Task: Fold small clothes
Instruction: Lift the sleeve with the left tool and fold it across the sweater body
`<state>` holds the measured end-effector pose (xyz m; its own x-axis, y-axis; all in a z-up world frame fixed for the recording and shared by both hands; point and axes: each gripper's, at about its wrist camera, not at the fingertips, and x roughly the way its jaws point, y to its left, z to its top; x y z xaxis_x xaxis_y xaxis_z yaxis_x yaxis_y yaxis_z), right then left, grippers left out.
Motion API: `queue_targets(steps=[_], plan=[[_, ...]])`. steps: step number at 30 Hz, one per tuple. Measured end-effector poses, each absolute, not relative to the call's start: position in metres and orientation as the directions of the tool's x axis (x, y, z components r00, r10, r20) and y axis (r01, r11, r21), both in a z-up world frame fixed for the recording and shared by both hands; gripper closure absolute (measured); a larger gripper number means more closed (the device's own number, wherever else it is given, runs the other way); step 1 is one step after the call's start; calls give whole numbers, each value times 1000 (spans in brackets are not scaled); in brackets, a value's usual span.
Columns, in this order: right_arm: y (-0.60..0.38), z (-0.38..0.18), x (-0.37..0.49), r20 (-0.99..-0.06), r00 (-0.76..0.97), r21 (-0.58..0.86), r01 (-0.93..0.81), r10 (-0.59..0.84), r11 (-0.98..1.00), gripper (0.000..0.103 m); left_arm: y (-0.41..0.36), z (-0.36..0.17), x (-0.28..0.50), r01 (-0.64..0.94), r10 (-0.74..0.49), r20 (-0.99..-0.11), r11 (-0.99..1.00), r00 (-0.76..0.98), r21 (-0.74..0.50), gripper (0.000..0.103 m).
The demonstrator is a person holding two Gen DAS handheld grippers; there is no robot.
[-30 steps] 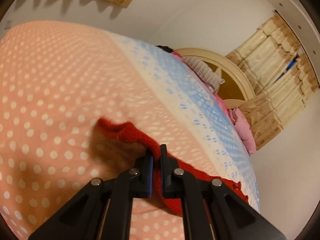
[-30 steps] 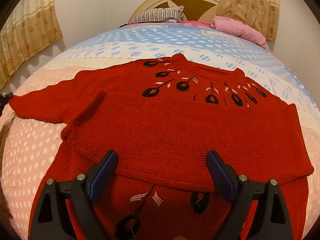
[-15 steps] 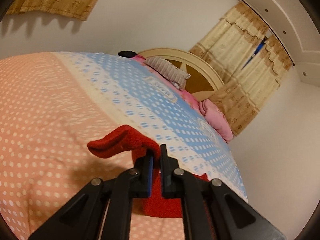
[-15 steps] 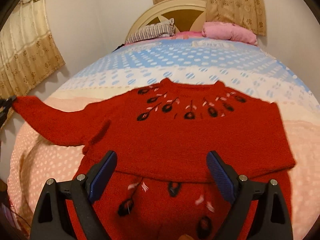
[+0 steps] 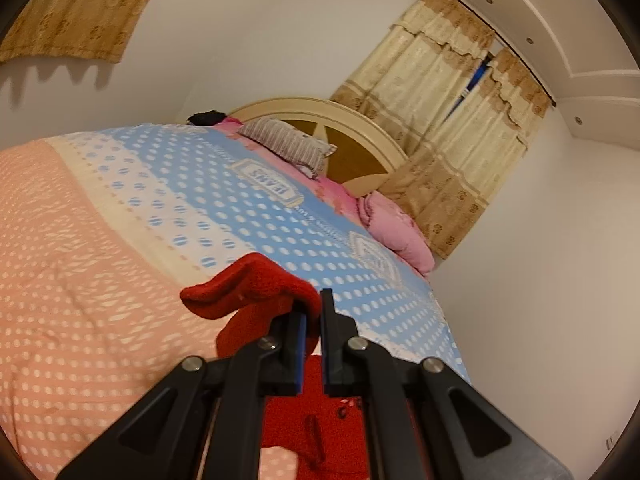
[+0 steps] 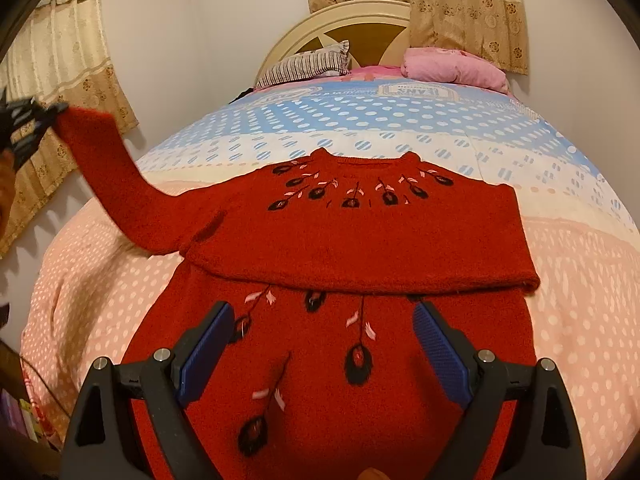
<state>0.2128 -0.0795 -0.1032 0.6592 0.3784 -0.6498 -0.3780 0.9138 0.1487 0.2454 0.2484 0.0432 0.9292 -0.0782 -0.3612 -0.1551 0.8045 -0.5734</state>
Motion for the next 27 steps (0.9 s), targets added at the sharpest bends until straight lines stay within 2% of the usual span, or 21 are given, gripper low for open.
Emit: queue_targets(steps=[14, 27], plan=[[-113, -119, 184, -653, 657, 164, -362, 376, 918, 11, 158, 81, 291, -20, -177, -318, 847, 931, -531, 98], [-136, -143, 178, -664, 631, 237, -333, 402, 913, 11, 66, 60, 324, 57, -277, -380, 865, 882, -499, 98]])
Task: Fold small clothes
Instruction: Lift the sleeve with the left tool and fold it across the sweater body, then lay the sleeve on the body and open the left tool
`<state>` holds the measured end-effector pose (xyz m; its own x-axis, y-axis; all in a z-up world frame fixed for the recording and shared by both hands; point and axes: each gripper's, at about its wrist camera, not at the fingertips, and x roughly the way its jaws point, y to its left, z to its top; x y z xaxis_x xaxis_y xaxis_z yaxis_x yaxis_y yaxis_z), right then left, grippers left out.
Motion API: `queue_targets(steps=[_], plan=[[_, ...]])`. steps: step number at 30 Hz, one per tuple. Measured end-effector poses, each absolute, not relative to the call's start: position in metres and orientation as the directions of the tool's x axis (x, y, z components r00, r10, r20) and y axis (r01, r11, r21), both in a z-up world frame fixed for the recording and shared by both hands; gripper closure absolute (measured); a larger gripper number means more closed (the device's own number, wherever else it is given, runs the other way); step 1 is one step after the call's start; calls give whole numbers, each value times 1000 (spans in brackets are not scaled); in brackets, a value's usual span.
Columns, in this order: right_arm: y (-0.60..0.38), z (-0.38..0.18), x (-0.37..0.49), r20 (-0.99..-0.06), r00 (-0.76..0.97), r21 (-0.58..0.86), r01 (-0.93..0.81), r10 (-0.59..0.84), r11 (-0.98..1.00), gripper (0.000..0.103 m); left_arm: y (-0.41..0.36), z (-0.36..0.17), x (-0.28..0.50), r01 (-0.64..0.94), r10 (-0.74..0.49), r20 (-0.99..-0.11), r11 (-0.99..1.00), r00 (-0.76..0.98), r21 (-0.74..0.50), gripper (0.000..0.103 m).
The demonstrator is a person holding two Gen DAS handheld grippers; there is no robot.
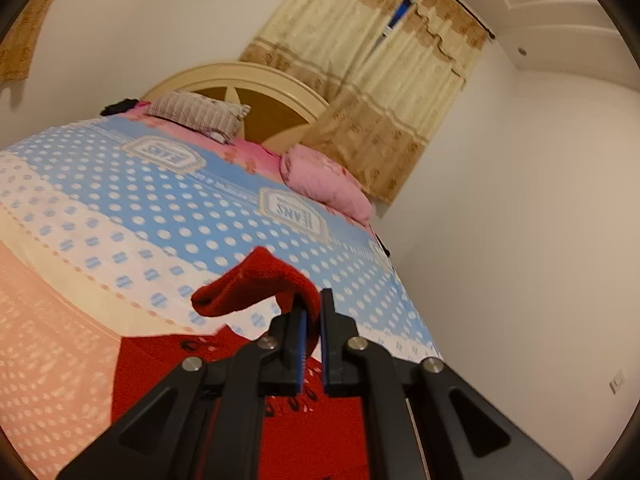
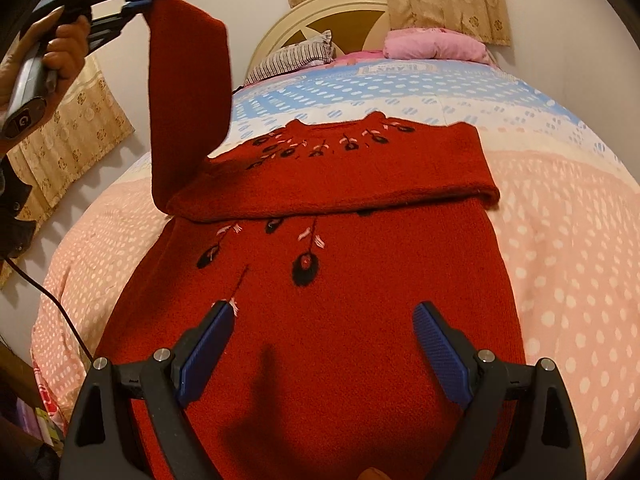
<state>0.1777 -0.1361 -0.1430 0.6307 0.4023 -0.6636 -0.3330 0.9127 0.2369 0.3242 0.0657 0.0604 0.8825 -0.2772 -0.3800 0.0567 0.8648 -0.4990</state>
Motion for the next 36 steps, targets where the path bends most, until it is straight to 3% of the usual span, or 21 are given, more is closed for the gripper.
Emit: queue_targets(steps=[5, 11, 13, 14, 15, 17, 22, 24, 27, 30, 36], plan=[[-143, -152, 178, -665, 624, 271, -312, 411, 911, 11, 21, 39, 333, 79, -305, -415, 875, 857, -478, 98], [-146, -158, 171, -646, 640, 274, -314, 416, 909, 11, -46, -4, 338, 91, -242, -478, 944, 845, -317, 98], [-148, -159, 168, -633, 647, 285, -316, 425, 905, 11, -66, -23, 340, 111, -238, -513, 958, 824, -266, 91], [-150, -160, 167, -628, 650, 291, -315, 429, 903, 11, -74, -28, 343, 121, -234, -536, 964, 811, -239, 79], [-151, -160, 167, -623, 652, 296, -315, 433, 902, 11, -85, -37, 342, 137, -227, -565, 971, 793, -197, 60], [-153, -161, 165, -613, 656, 305, -318, 441, 898, 11, -93, -43, 337, 158, -213, -577, 977, 788, -145, 38], [-155, -162, 165, -596, 665, 316, -322, 450, 893, 11, -81, -36, 302, 199, -180, -535, 980, 826, -22, 21], [-157, -162, 165, -587, 665, 330, -324, 462, 887, 11, -69, -38, 283, 171, -109, -507, 982, 855, 77, 4], [-158, -162, 164, -576, 667, 347, -323, 472, 880, 11, -39, -52, 267, 116, -6, -492, 974, 871, 194, 1], [-155, -163, 164, -581, 673, 333, -318, 459, 888, 11, 5, -78, 260, 28, 132, -531, 959, 837, 282, 1], [-149, -163, 163, -600, 681, 290, -305, 421, 907, 11, 61, -103, 269, -69, 190, -642, 975, 743, 210, 1]])
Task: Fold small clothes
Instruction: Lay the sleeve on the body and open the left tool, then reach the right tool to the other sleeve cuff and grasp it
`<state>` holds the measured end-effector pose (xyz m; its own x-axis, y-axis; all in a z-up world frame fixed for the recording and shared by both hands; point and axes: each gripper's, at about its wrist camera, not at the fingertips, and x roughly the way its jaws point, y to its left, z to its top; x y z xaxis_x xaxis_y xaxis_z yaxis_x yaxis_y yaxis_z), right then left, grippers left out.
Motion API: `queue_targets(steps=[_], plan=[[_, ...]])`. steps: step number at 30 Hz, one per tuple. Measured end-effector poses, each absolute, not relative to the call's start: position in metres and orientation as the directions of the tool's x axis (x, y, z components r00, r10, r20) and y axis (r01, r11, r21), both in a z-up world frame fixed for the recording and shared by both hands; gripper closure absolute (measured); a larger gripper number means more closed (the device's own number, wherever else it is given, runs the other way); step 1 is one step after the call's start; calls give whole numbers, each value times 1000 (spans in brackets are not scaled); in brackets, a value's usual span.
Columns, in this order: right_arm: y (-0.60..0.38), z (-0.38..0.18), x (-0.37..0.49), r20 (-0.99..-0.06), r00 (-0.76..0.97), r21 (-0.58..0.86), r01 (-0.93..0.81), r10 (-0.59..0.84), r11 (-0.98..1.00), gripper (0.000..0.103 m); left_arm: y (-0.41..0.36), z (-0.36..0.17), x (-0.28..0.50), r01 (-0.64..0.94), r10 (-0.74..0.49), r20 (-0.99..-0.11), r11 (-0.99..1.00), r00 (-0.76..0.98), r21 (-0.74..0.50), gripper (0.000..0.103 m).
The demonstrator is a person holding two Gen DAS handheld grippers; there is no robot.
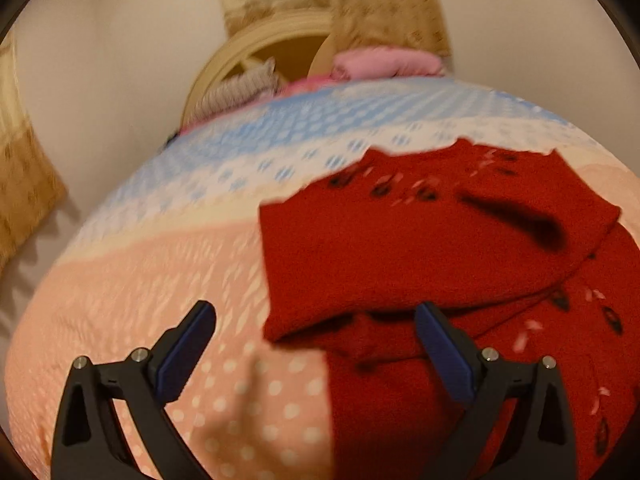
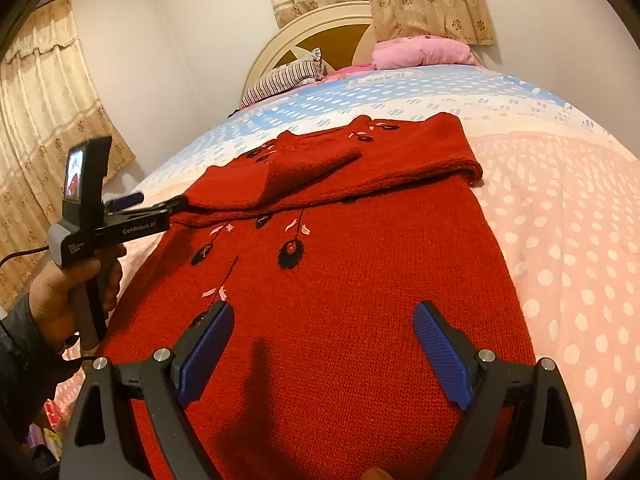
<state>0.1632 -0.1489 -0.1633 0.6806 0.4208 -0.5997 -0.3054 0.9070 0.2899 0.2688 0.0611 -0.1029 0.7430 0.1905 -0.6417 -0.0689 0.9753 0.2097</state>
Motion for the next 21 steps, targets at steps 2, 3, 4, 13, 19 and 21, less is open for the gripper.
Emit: queue_targets(steps=[2, 3, 4, 13, 19, 21], plan=[[-148, -163, 164, -606, 682, 278, -302, 410, 912, 11, 70, -110, 280, -70, 154, -692, 986, 706, 148, 1], [-148, -162, 163, -610, 685, 267, -296, 399, 917, 11, 73, -115, 284, -67, 141, -716, 989, 684, 130, 1], [-147, -160, 163, -623, 682, 253, -287, 382, 924, 11, 74, -119, 288, -75, 137, -736, 990, 663, 117, 1], [-130, -86, 188, -625, 735, 111, -249, 263, 962, 11, 112, -137, 286, -159, 16, -779, 981, 627, -107, 0], [-60, -76, 261, -692, 674, 22, -336, 257, 941, 12, 110, -139, 288, -164, 28, -776, 982, 630, -98, 0], [-33, -89, 287, -722, 654, -20, -344, 225, 939, 23, 113, -139, 290, -164, 16, -778, 980, 628, -112, 0]])
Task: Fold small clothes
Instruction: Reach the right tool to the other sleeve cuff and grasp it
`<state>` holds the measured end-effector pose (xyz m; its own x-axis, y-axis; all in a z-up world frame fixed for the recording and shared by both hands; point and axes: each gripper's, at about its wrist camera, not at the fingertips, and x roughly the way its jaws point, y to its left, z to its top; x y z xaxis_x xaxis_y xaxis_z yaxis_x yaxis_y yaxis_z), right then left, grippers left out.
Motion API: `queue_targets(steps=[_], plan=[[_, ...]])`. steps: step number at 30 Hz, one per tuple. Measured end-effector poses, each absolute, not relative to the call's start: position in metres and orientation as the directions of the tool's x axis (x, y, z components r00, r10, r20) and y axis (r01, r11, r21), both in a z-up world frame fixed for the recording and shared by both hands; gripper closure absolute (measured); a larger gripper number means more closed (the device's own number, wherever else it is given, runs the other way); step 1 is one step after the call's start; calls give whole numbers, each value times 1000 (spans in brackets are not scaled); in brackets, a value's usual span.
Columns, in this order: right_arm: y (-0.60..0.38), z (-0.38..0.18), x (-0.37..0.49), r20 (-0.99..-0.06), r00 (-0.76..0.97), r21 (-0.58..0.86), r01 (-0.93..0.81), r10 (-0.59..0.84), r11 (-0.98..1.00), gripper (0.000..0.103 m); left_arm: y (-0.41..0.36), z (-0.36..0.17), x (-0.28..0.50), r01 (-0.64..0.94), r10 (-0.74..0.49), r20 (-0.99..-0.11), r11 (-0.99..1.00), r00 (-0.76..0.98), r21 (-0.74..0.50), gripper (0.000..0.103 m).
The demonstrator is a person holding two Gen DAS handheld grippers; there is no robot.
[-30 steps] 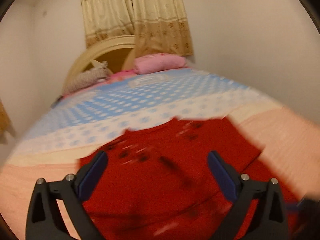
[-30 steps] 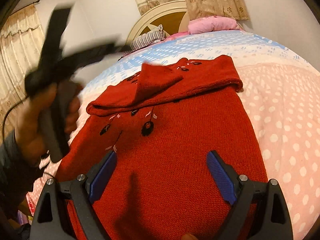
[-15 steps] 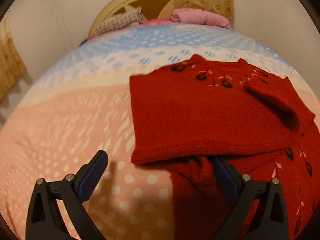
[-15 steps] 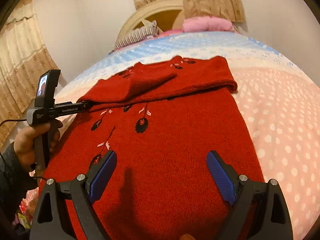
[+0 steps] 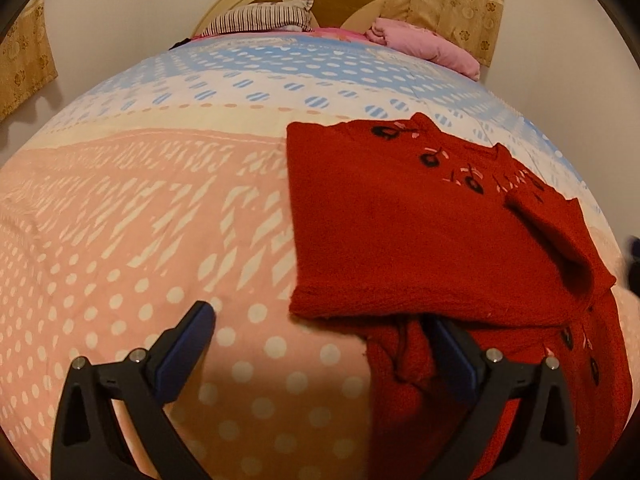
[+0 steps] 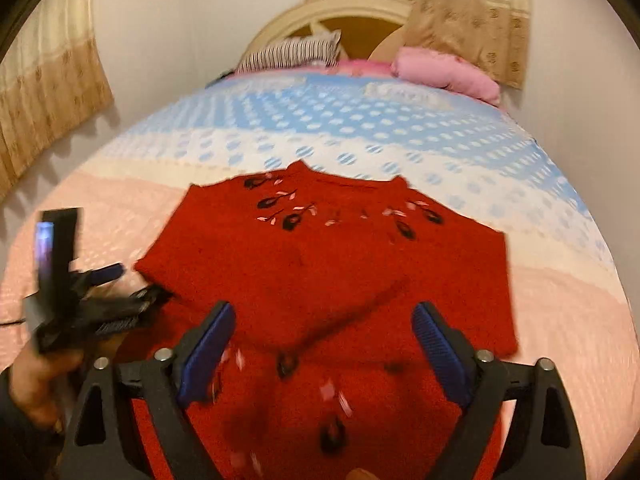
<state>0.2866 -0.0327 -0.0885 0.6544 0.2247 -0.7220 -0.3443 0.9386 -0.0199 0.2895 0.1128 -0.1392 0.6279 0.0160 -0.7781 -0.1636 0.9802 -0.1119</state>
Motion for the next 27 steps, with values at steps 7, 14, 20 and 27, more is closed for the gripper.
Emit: queue_targets(steps=[7, 14, 20, 27], plan=[[-14, -129, 332, -769, 630, -114, -307, 112, 945, 79, 117, -141, 289, -163, -10, -779, 976, 627, -144, 0], [-99, -109, 301, -694, 708, 6, -172, 128, 985, 79, 117, -141, 289, -163, -12, -779, 976, 627, -146, 0], [-154, -121, 288, -714, 665, 187, -121, 220, 975, 44, 117, -141, 289, -163, -12, -780, 976, 626, -146, 0], [-162, -121, 314, -683, 652, 340, -114, 328, 934, 44, 118, -141, 289, -165, -6, -781, 976, 624, -139, 0]])
